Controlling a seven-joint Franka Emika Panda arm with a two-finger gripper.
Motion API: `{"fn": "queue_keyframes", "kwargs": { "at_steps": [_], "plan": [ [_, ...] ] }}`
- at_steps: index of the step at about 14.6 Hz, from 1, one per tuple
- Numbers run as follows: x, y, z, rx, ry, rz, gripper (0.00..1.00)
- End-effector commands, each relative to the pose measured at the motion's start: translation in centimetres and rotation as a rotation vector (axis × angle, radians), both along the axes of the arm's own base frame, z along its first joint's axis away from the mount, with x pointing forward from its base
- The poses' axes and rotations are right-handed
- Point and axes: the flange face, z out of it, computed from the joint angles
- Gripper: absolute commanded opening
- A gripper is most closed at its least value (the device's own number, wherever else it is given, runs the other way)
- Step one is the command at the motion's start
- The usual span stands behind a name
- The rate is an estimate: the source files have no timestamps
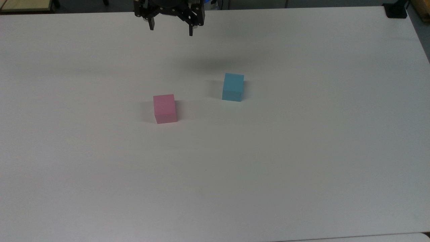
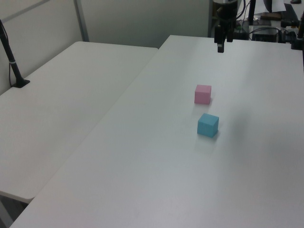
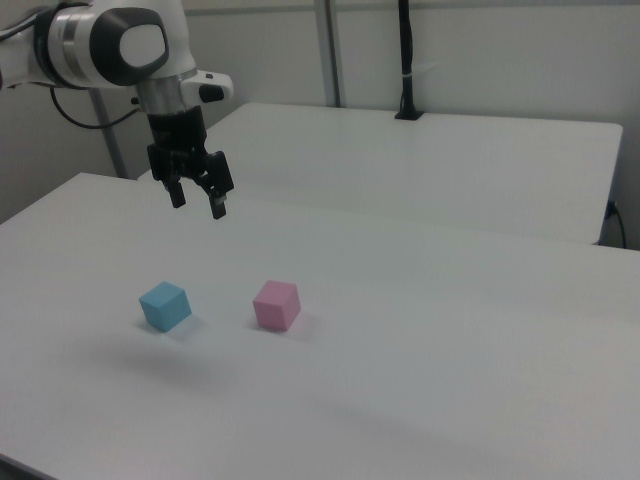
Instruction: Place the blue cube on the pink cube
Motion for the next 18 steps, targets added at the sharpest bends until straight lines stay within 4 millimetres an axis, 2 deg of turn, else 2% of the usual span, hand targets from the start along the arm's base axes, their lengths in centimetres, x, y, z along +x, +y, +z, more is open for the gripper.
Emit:
{"fn": "queue_keyframes", "kwargs": {
  "at_steps": [1, 2, 5, 9, 11, 12, 13, 16, 17, 18],
  "plan": [
    [0.4, 0.8, -0.2, 0.021, -0.001, 0.028, 1.00],
    [0.8, 1.3, -0.8, 0.025, -0.010, 0.031, 1.00],
    [0.7, 4.7, -2.6, 0.028, -0.010, 0.068, 1.00],
    [-0.1, 10.7, -3.1, 0.029, -0.008, 0.054, 1.00],
    [-1.2, 15.1, -2.5, 0.019, -0.025, 0.031, 1.00],
    [-1.7, 16.6, -2.4, 0.020, -0.030, 0.016, 1.00],
    [-1.7, 17.5, -2.2, 0.025, -0.048, 0.006, 1.00],
    [-1.3, 17.7, -2.3, 0.039, -0.080, -0.011, 1.00],
    [-1.1, 17.8, -2.6, 0.042, -0.086, -0.009, 1.00],
    [-0.8, 17.7, -4.0, 0.034, -0.075, -0.006, 1.00]
  ]
}}
